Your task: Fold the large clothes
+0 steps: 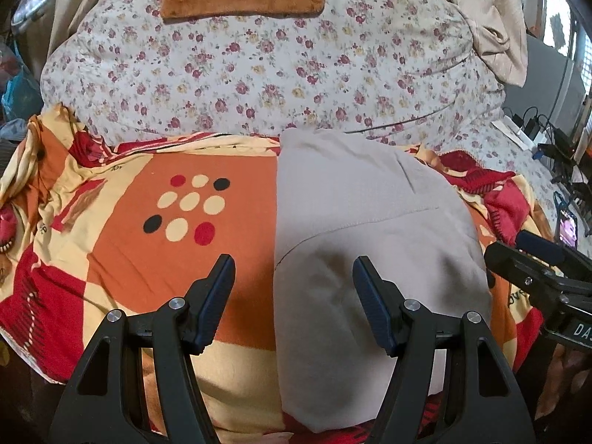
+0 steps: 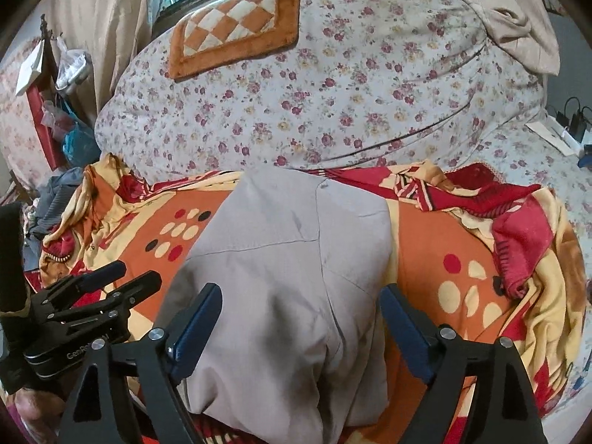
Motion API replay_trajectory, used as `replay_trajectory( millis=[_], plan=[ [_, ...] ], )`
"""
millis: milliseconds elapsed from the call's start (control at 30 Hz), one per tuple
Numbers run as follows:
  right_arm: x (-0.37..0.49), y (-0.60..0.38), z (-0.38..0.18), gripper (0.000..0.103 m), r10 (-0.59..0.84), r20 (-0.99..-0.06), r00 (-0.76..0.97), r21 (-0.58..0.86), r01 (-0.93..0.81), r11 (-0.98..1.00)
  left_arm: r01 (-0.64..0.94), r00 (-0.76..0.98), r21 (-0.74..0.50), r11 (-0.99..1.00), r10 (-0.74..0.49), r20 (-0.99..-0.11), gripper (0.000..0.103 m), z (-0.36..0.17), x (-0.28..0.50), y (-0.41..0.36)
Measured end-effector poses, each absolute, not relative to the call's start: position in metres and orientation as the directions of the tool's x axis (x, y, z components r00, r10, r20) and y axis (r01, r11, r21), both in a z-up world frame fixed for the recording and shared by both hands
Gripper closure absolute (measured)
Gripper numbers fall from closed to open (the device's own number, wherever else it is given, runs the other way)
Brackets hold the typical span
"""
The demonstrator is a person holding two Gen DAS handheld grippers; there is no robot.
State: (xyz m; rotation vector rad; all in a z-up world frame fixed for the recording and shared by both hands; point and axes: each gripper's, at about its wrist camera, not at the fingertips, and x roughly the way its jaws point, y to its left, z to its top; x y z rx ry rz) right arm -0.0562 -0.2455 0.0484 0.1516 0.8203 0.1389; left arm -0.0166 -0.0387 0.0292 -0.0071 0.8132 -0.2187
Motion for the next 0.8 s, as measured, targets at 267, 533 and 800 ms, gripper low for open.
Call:
replay_trajectory(
  millis=[267,533,800],
  plan=[
    [-0.052,-0.246,0.043,0.016,0.17,-0.728,0.664,0.196,-0.037,0.98,0.178,0.669,-0.094,0.98,-0.19,-0.718,0.037,0.028,-0.015,-0.037],
    [-0.05,-0.241,0.037,0.016,0.177,-0.737,0.652,0.201,-0.039,0.979,0.177,0.662,-0.092,0.98,-0.188,-0.726,0.037,0.023,-0.012,-0.038],
    [-0.049,-0.241,0.035,0.016,0.178,-0.738,0.651,0.206,-0.034,0.978,0.181,0.659,-0.09,0.979,-0.189,-0.728,0.037,0.021,-0.012,-0.038]
  ],
)
